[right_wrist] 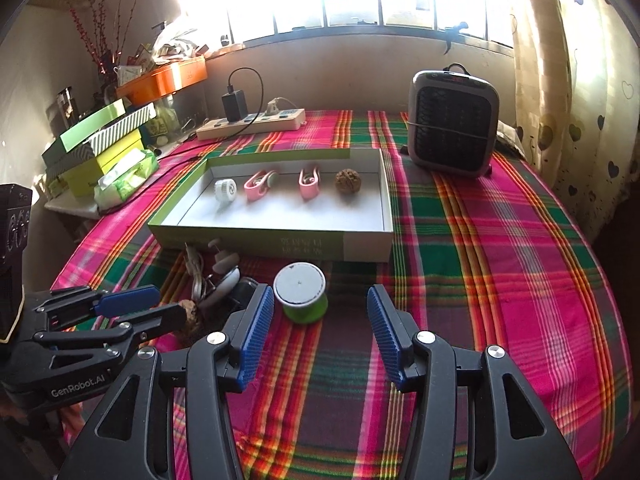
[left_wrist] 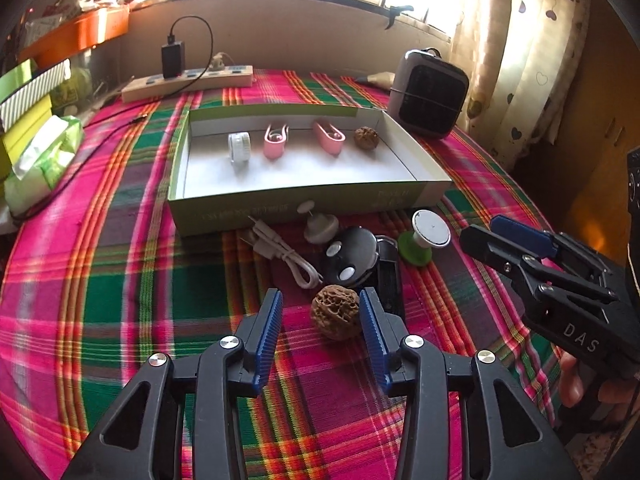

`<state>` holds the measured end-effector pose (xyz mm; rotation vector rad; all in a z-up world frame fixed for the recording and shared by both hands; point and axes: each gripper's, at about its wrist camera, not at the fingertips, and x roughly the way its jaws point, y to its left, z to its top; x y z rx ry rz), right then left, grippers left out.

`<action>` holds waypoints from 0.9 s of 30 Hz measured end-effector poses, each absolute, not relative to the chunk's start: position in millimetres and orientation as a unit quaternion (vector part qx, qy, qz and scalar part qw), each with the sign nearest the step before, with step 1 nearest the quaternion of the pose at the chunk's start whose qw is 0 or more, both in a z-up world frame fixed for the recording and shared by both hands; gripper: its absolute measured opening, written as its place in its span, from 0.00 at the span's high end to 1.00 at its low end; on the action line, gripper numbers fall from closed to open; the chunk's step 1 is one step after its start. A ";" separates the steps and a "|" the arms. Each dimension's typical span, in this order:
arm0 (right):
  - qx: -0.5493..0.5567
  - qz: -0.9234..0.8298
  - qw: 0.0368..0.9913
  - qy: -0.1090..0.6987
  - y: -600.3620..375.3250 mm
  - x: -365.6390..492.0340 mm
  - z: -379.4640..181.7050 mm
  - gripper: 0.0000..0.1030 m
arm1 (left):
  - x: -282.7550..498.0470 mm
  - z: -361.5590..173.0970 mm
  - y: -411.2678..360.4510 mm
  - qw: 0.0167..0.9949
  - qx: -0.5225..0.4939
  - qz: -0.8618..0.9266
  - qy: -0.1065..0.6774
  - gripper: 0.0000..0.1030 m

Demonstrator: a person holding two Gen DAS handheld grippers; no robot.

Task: Organize objects
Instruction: 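Grasp the second walnut with the left tool while the right tool grasps the black rectangular device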

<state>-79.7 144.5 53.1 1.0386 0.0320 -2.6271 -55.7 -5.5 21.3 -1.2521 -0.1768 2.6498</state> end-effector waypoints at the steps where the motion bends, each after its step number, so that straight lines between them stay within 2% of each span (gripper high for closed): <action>1: 0.364 -0.918 0.157 0.010 145.6 -78.9 52.2 0.51 | -55.9 20.5 -4.4 0.106 -0.425 0.897 -0.061 0.62; 27: 0.379 -0.912 0.156 0.010 139.4 -71.2 44.7 0.51 | -68.2 6.2 -12.4 0.105 -0.437 0.890 -0.074 0.65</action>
